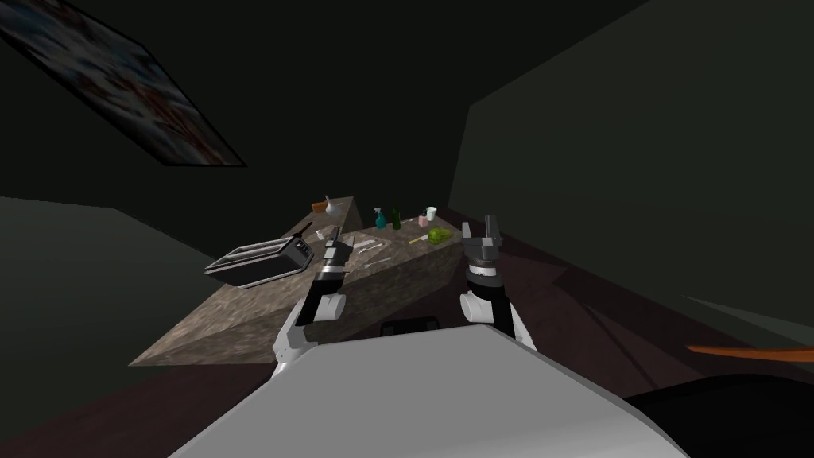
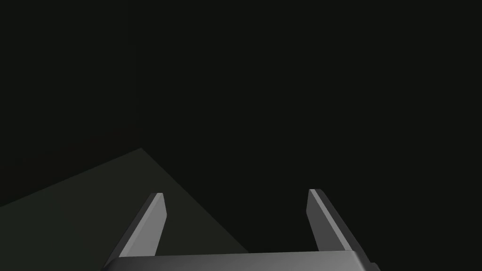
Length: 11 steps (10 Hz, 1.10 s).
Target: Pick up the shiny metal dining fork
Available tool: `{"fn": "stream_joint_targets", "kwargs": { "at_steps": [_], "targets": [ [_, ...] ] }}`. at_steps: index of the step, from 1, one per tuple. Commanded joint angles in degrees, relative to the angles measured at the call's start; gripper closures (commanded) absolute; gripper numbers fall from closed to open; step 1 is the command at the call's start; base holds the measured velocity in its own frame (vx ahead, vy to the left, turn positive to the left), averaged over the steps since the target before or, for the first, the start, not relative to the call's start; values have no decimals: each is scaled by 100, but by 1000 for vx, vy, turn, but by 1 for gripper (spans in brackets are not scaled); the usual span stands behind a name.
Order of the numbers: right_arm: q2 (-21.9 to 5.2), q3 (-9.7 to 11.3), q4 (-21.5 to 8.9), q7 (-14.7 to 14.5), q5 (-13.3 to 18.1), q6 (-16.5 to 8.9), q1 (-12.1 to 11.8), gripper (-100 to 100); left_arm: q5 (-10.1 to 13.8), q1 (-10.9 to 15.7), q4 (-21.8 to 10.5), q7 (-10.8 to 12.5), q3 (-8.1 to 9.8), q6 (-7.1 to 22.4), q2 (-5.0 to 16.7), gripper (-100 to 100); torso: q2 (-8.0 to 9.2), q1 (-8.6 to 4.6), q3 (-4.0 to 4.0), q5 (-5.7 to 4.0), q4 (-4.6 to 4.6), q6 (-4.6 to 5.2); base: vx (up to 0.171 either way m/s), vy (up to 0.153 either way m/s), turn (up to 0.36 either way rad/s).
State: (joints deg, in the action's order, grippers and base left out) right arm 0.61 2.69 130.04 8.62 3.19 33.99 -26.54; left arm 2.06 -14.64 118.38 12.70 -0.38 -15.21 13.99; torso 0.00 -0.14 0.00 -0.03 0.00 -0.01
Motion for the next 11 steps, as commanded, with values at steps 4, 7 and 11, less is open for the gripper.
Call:
{"fn": "stream_joint_targets", "kwargs": {
  "at_steps": [4, 7, 11],
  "targets": [
    [0, 0, 0, 0, 0, 0, 1, 0, 144, 476, -338, 162, 76, 714, 273, -100, 2, -3, -1, -1, -1, 2, -2, -44, -99],
    [0, 0, 0, 0, 0, 0, 0, 0, 216, 695, -507, 235, 108, 1099, 392, -100, 0, 5, 0, 1, 0, 2, 3, -24, -71],
    [0, 0, 0, 0, 0, 0, 0, 0, 367, 1143, -872, 368, 171, 1692, 613, -100, 3, 9, -2, 2, -1, -3, 2, -27, -77]
  ]
}}
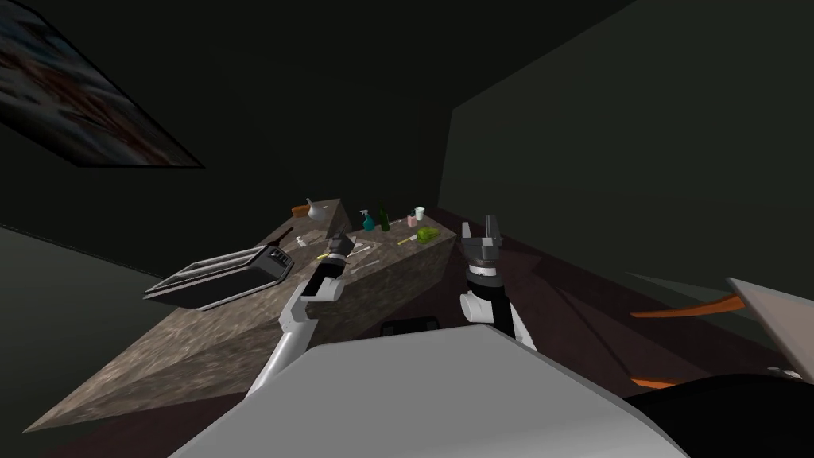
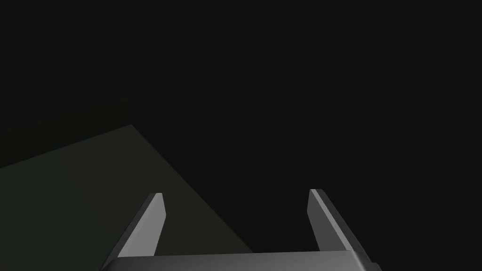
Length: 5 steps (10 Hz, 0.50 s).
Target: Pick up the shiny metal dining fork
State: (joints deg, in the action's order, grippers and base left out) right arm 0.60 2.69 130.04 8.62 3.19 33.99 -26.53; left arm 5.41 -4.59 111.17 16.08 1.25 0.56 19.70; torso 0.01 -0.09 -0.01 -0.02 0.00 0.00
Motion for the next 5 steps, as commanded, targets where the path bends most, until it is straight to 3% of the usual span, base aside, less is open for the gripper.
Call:
{"fn": "stream_joint_targets", "kwargs": {
  "at_steps": [1, 2, 5],
  "targets": [
    [0, 0, 0, 0, 0, 0, 0, 0, 31, 138, -151, 29, 9, 259, 42, -100, 0, 0, 0, 0, 0, 0, 3, -23, -87],
    [0, 0, 0, 0, 0, 0, 0, 0, 109, 365, -346, 88, 38, 447, 145, -100, 0, 1, 0, 0, 0, -3, 1, -33, -140],
    [0, 0, 0, 0, 0, 0, 0, 0, 189, 592, -549, 142, 66, 922, 243, -100, 1, 0, 0, 0, 0, -1, -1, -22, -91]
  ]
}}
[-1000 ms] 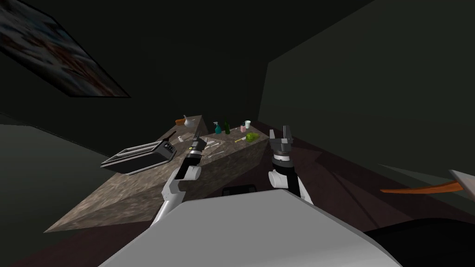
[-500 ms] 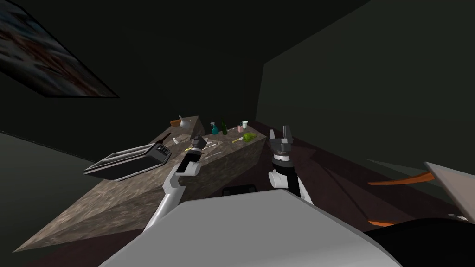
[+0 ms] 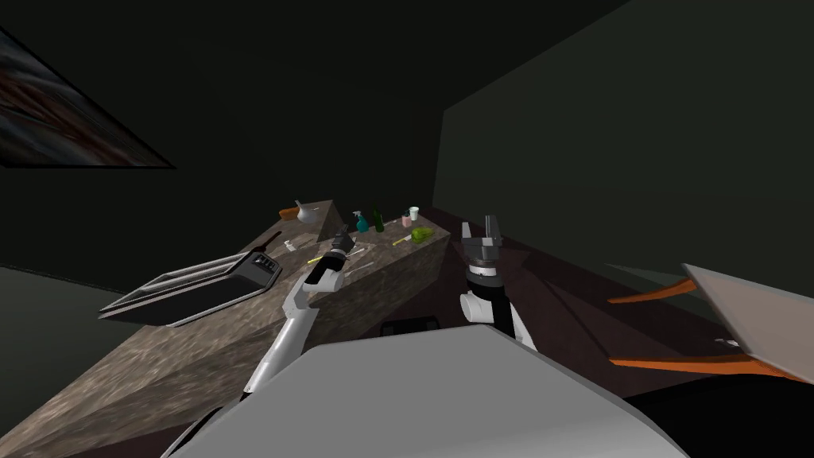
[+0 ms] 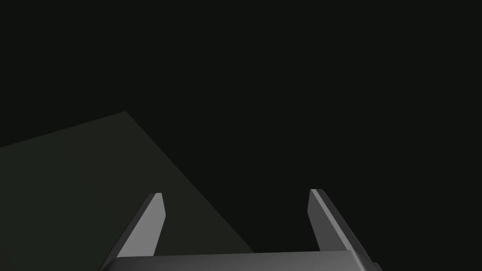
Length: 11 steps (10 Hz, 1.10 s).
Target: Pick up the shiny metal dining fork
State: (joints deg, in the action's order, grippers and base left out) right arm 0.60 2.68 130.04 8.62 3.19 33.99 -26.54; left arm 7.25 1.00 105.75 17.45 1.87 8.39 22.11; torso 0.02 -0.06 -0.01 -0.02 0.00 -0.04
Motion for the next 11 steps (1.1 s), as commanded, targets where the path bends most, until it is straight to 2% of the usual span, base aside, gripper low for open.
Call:
{"fn": "stream_joint_targets", "kwargs": {
  "at_steps": [1, 2, 4, 5, 7, 8, 9, 10, 11],
  "targets": [
    [0, 0, 0, 0, 0, 0, 0, 0, 5, 33, -7, 5, 5, 249, 2, -100, 0, 0, 0, 0, 0, 0, 2, -7, 5],
    [0, 0, 0, 0, 0, 0, 0, 0, 85, 258, -215, 52, 31, 425, 96, -100, 1, 4, -1, 1, 0, -1, 3, -13, -150],
    [0, 0, 0, 0, 0, 0, 0, 0, 85, 258, -215, 52, 31, 646, 96, -100, 0, 3, 0, 1, 0, -1, 2, -7, -26],
    [0, 0, 0, 0, 0, 0, 0, 0, 166, 481, -431, 92, 56, 876, 188, -100, 2, 5, -1, 1, 0, -2, 2, -10, -116],
    [0, 0, 0, 0, 0, 0, 0, 0, 166, 481, -431, 92, 56, 1046, 188, -100, 1, 5, 0, 1, 0, -1, 1, -3, -46],
    [0, 0, 0, 0, 0, 0, 0, 0, 248, 701, -651, 125, 78, 1278, 276, -100, 2, 7, -1, 2, 0, -3, 2, -5, -132],
    [0, 0, 0, 0, 0, 0, 0, 0, 248, 701, -651, 125, 78, 1424, 276, -100, 0, 5, 0, 1, 0, 2, 3, 1, -77],
    [0, 0, 0, 0, 0, 0, 0, 0, 329, 916, -877, 151, 98, 1580, 362, -100, 0, 7, 0, 2, 0, -2, 3, 2, -110],
    [0, 0, 0, 0, 0, 0, 0, 0, 329, 916, -877, 151, 98, 1761, 362, -100, 0, 8, 0, 2, 0, 0, 3, 6, -66]
  ]
}}
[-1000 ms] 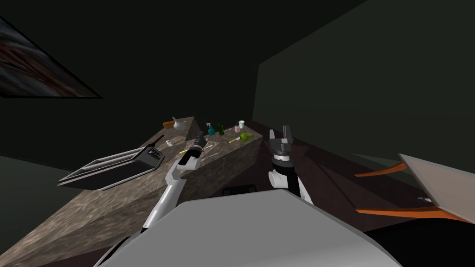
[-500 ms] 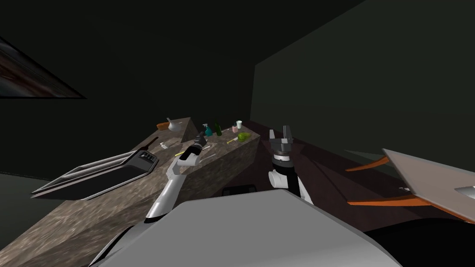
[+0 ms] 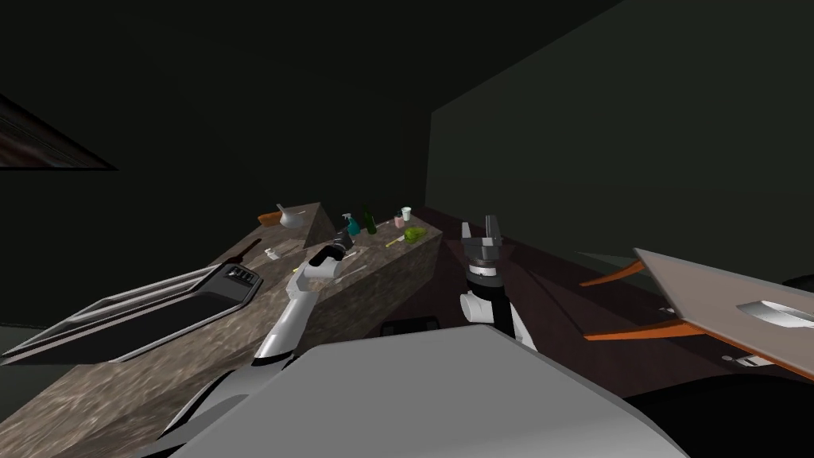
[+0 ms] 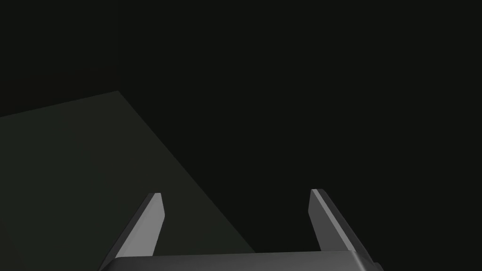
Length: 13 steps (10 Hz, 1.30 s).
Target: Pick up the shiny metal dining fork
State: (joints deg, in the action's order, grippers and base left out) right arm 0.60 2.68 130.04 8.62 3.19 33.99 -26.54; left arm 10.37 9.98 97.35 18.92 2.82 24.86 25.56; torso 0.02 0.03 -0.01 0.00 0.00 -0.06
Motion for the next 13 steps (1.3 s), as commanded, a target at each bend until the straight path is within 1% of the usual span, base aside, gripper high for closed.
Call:
{"fn": "stream_joint_targets", "kwargs": {
  "at_steps": [1, 2, 3, 4, 5, 6, 7, 8, 9, 10, 11, 12, 13],
  "targets": [
    [0, 0, 0, 0, 0, 0, 0, 0, 17, 18, -37, 4, 3, 207, 17, -100, 0, 0, 0, 0, 0, 0, 0, 0, 0],
    [0, 0, 0, 0, 0, 0, 0, 0, 99, 229, -266, 22, 21, 413, 99, -100, 1, 0, -1, 0, 0, -1, 1, 5, -114],
    [0, 0, 0, 0, 0, 0, 0, 0, 99, 229, -266, 22, 21, 557, 99, -100, 0, 1, 0, 0, 0, 2, 1, 11, -71],
    [0, 0, 0, 0, 0, 0, 0, 0, 99, 229, -266, 22, 21, 611, 99, -100, 1, 1, 0, 0, 0, 0, 0, 6, 2],
    [0, 0, 0, 0, 0, 0, 0, 0, 179, 433, -499, 32, 36, 848, 177, -100, 2, 1, -1, 0, 0, -2, -2, 10, -122],
    [0, 0, 0, 0, 0, 0, 0, 0, 179, 433, -499, 32, 36, 1005, 177, -100, 2, 2, -1, 0, -1, 2, -2, 16, -67],
    [0, 0, 0, 0, 0, 0, 0, 0, 259, 631, -711, 34, 49, 1174, 251, -100, 2, 4, -1, 1, -1, -1, -4, 22, -102],
    [0, 0, 0, 0, 0, 0, 0, 0, 259, 631, -733, 34, 49, 1364, 251, -100, 2, 6, -1, 1, -1, 1, -1, 23, -60],
    [0, 0, 0, 0, 0, 0, 0, 0, 259, 631, -733, 34, 49, 1414, 251, -100, 2, 7, -1, 2, 0, -2, 1, 10, 9],
    [0, 0, 0, 0, 0, 0, 0, 0, 338, 822, -969, 29, 59, 1660, 321, -100, 2, 3, -1, 1, 0, -2, 0, 15, -97],
    [0, 0, 0, 0, 0, 0, 0, 0, 338, 822, -969, 29, 59, 1785, 321, -100, 1, 4, -1, 1, 0, 1, -3, 25, -70],
    [0, 0, 0, 0, 0, 0, 0, 0, 415, 1006, -1199, 18, 68, 1947, 385, -100, 2, 7, -1, 2, -1, -2, -9, 36, -95],
    [0, 0, 0, 0, 0, 0, 0, 0, 415, 1006, -1204, 18, 68, 2131, 385, -100, 4, 11, -2, 2, -1, 0, -7, 32, -53]
  ]
}}
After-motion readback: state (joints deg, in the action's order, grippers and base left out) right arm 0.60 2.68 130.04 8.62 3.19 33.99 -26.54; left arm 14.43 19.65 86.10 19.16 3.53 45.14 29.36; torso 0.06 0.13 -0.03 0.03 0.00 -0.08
